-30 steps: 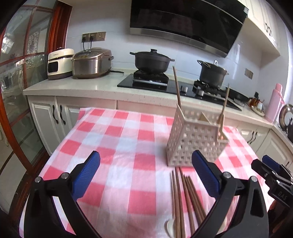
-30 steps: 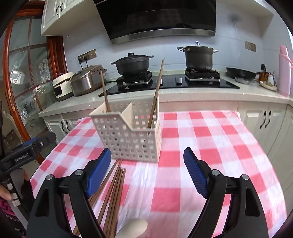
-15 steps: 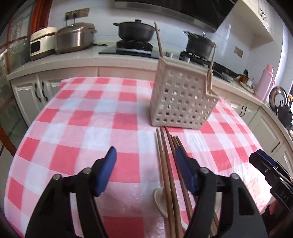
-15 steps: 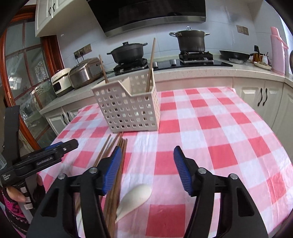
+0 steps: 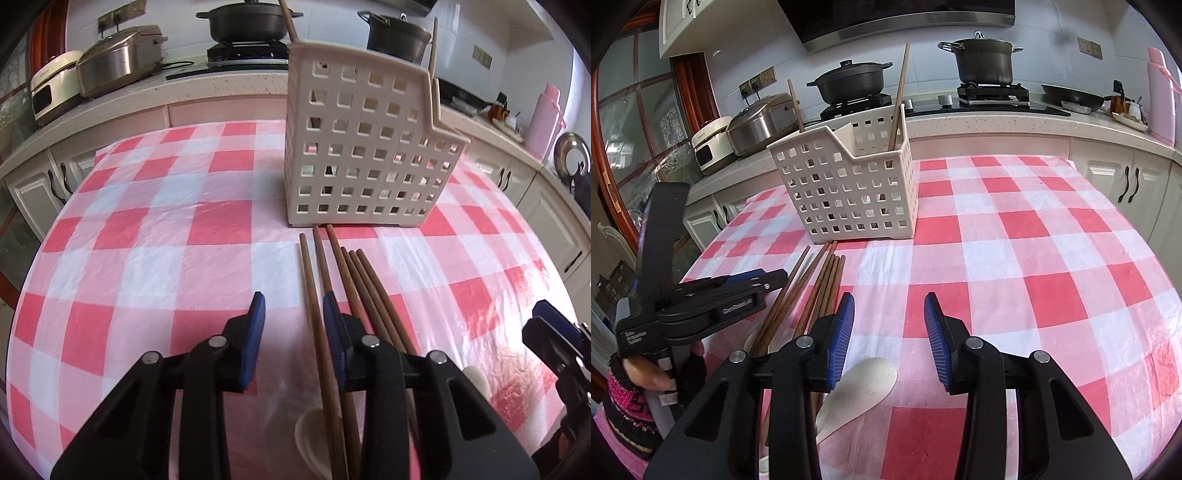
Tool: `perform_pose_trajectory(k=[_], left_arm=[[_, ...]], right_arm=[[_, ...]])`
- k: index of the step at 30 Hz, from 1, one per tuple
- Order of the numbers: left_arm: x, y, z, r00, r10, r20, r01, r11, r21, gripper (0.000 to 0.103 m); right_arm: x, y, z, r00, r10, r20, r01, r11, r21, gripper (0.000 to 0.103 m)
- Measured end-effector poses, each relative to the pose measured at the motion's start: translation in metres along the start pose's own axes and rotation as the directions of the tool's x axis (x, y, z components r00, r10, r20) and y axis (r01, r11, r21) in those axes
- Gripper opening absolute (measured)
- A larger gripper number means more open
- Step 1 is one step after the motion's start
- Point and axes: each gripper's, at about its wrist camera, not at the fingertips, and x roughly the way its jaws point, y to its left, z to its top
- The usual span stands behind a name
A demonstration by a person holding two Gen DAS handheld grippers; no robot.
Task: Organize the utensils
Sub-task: 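Move both tools back to the chopstick pile and close the left tool on one, then close the right tool on a chopstick from the pile while the left tool holds its own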
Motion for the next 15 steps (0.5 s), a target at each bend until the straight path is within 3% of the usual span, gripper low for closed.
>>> perform_pose_trajectory(k=[4, 8, 15], left_arm=[[0.009, -0.002, 0.002, 1.000, 0.009, -0.028, -0.009, 1.000, 0.019, 0.027], [0.015, -0.002, 0.000, 0.999, -0.004, -0.054, 0.005, 1.000, 0.026, 0.011], [0.003, -0.002, -0.008, 0.998, -0.059, -0.017, 0.059, 0.997, 0.045, 0.006]], right_arm=[[0.003, 0.000, 0.002, 1.000, 0.004, -0.008, -0.004, 1.000, -0.003, 0.039], [0.008, 0.004, 0.004, 1.000, 0.010, -0.025, -0.011, 1.000, -0.016, 0.037], [0.025, 0.019, 0.004, 0.996, 0.019, -0.086, -0.024, 0.998, -0.057, 0.031]])
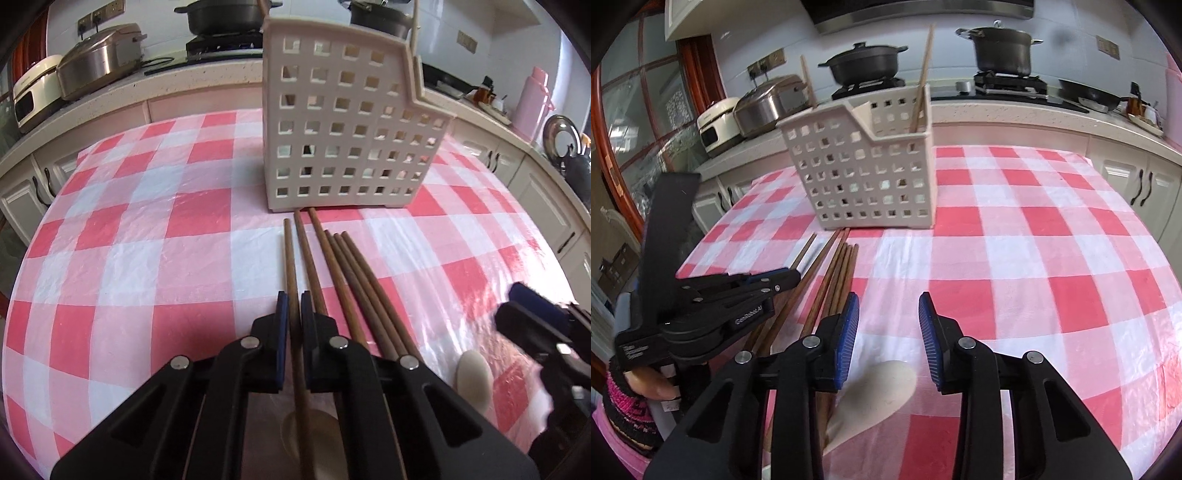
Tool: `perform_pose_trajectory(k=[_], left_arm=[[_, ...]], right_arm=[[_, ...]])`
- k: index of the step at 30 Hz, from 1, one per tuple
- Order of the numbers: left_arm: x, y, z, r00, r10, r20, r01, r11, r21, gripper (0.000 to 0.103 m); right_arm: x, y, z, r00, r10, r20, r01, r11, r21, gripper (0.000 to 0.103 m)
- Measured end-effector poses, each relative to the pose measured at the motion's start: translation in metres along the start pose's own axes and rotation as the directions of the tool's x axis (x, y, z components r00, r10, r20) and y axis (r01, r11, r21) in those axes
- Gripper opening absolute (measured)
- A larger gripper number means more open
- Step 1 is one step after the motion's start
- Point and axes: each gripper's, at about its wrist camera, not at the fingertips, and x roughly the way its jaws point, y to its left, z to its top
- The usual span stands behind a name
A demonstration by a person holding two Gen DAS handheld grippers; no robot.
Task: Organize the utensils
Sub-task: 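Close the right tool on a chopstick from the pile while the left tool holds its own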
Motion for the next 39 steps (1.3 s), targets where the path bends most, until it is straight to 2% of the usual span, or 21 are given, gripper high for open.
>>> perform_pose_trajectory(k=[10, 22, 36, 39], left_arm=[[-0.044, 0.023, -0.013, 0.995, -0.025, 0.101, 0.030, 0.999, -0.045, 0.006], [-0.091, 0.053, -0.023, 0.971, -0.034, 0.236, 0.061, 0.992, -0.108, 0.006], [-0.093, 0.058, -0.031, 0.969, -0.040, 0.246, 0.072, 0.990, -0.121, 0.006], [-0.093, 0.058, -0.031, 0.969, -0.038, 0.246, 0.070, 0.990, -0.121, 0.006]], right_arm=[[0.032, 0.029, 0.007, 0.993, 0.022, -0.113, -0.032, 0.996, -0.082, 0.023], [0.055, 0.040, 0.012, 0.983, -0.027, -0.184, 0.005, 0.993, -0.119, 0.015], [0.080, 0.050, 0.024, 0.970, -0.117, -0.215, 0.076, 0.979, -0.190, 0.013], [0.079, 0.048, 0.023, 0.972, -0.108, -0.209, 0.073, 0.983, -0.171, 0.010]])
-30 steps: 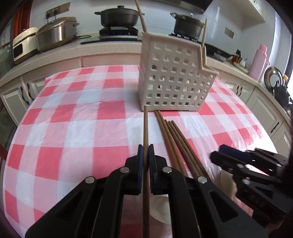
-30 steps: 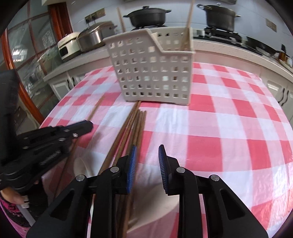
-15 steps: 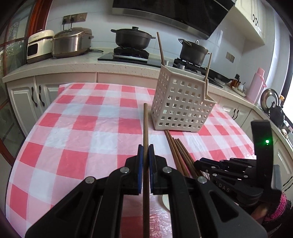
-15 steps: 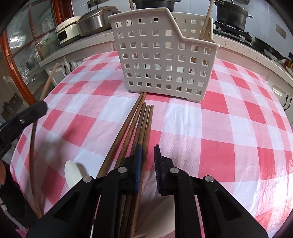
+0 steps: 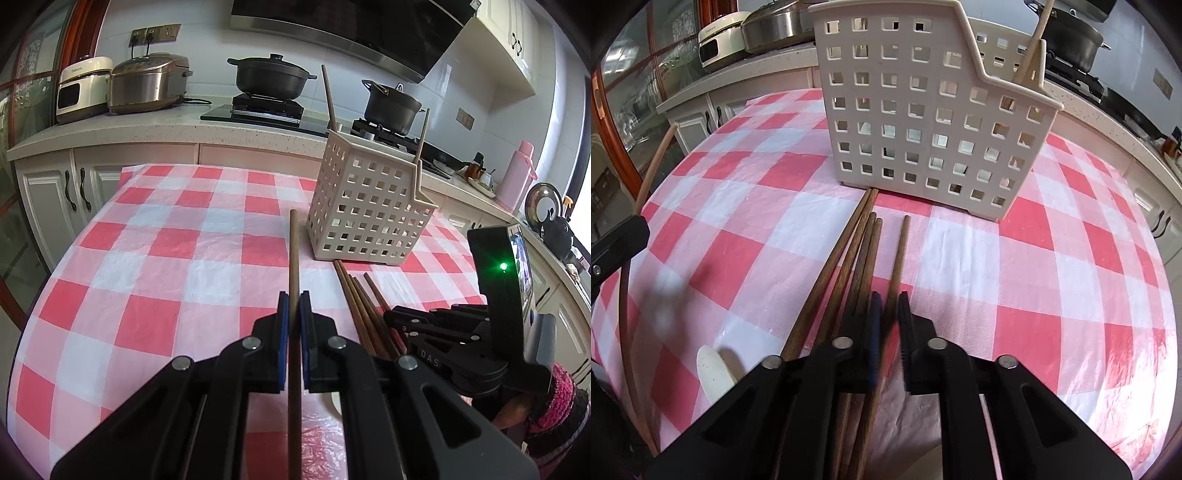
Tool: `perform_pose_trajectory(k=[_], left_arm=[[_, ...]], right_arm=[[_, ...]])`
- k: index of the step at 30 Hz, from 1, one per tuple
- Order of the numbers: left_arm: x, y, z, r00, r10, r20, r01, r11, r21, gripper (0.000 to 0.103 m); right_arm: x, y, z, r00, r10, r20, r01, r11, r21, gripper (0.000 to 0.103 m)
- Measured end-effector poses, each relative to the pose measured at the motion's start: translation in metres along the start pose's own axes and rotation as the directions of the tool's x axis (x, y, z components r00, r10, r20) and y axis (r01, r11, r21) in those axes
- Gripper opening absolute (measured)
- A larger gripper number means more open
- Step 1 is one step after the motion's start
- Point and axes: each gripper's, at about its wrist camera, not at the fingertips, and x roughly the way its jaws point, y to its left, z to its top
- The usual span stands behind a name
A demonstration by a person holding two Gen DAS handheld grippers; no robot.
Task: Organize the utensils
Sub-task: 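Lift both held chopsticks upright off the table, then carry both chopsticks over the white basket and lower them inside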
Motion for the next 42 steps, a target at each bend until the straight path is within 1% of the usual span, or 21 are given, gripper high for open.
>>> perform_pose_trajectory(k=[4, 7, 12, 15, 18, 26, 31, 39, 42], left_arm=[[0.000, -0.001, 0.001, 1.000, 0.001, 0.002, -0.001, 1.000, 0.003, 0.006], [-0.002, -0.003, 0.002, 1.000, 0.002, 0.005, -0.002, 1.000, 0.005, 0.006], [-0.012, -0.012, 0.008, 0.999, -0.002, 0.032, 0.002, 1.000, 0.019, 0.006], [-0.020, -0.019, 0.012, 0.999, -0.003, 0.053, 0.002, 1.000, 0.029, 0.006], [-0.026, -0.026, 0.015, 0.997, 0.004, 0.074, -0.008, 0.999, 0.048, 0.006], [-0.048, -0.048, 0.016, 0.990, 0.020, 0.139, -0.035, 0.994, 0.106, 0.006], [-0.060, -0.053, 0.017, 0.986, 0.024, 0.167, -0.043, 0.993, 0.114, 0.006], [-0.075, -0.058, 0.021, 0.979, 0.030, 0.203, -0.056, 0.991, 0.124, 0.006], [-0.080, -0.062, 0.022, 0.976, 0.035, 0.214, -0.064, 0.989, 0.132, 0.006]], right_arm=[[-0.013, -0.008, -0.004, 0.998, 0.030, 0.052, -0.032, 0.999, 0.039, 0.009], [-0.032, -0.019, -0.005, 0.991, 0.071, 0.112, -0.081, 0.993, 0.086, 0.008], [-0.076, -0.035, -0.008, 0.968, 0.099, 0.231, -0.130, 0.984, 0.122, 0.008], [-0.098, -0.043, -0.009, 0.953, 0.095, 0.287, -0.138, 0.981, 0.133, 0.008], [-0.116, -0.051, -0.014, 0.941, 0.096, 0.324, -0.149, 0.978, 0.143, 0.008], [-0.147, -0.060, -0.033, 0.914, 0.077, 0.399, -0.143, 0.980, 0.138, 0.008], [-0.162, -0.066, -0.043, 0.897, 0.063, 0.437, -0.136, 0.981, 0.139, 0.008], [-0.183, -0.070, -0.047, 0.868, 0.041, 0.496, -0.125, 0.983, 0.137, 0.008], [-0.187, -0.070, -0.047, 0.863, 0.035, 0.504, -0.118, 0.984, 0.133, 0.008]])
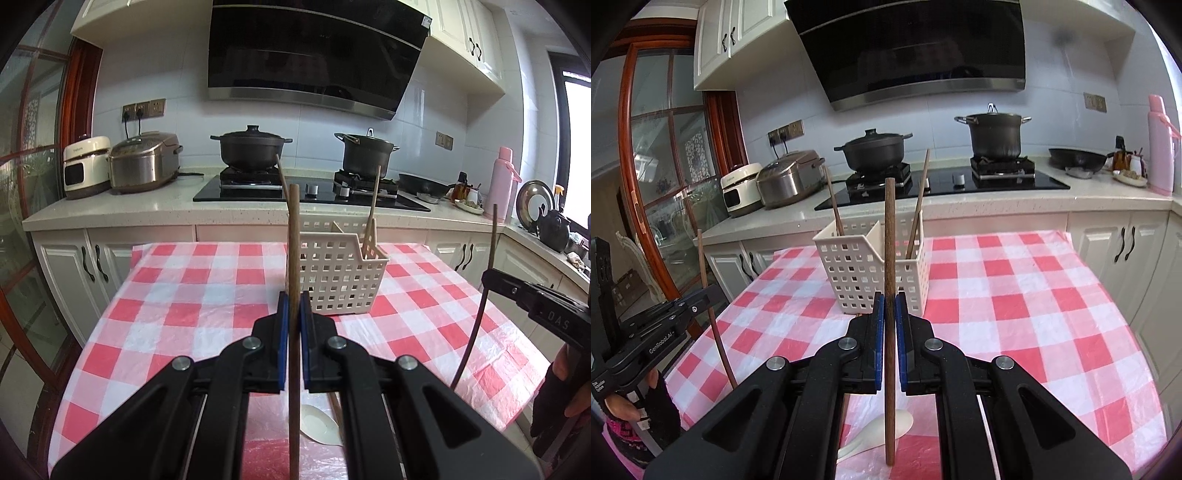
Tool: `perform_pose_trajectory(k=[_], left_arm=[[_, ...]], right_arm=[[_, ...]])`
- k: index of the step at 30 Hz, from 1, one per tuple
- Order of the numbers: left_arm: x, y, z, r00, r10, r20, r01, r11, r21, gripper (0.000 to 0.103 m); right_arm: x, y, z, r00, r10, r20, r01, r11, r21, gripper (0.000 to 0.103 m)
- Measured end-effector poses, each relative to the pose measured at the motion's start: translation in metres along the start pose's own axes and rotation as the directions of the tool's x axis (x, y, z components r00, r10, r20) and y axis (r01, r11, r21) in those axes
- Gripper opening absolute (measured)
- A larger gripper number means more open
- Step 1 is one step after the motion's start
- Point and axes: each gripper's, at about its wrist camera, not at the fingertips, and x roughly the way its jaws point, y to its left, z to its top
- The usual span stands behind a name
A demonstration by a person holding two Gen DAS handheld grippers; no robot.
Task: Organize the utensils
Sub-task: 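Carry both chopsticks over the white basket and lower them inside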
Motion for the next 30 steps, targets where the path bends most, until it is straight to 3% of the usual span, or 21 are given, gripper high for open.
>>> perform_pose_trajectory(k=[16, 30], left_arm=[[-0.009, -0.009, 0.015, 0.999, 0.008, 0.039, -0.010, 0.999, 0.034, 0.006], [0.011, -0.023, 0.075, 0.997, -0.031, 0.064, 0.026, 0.997, 0.074, 0.006]], right_arm=[[-0.015, 0.002, 0.015, 0.998, -0.019, 0.059, 0.021, 1.000, -0.021, 0.008], [0.012, 0.004, 0.058, 0.997, -0.024, 0.072, 0.028, 0.998, -0.061, 0.008]])
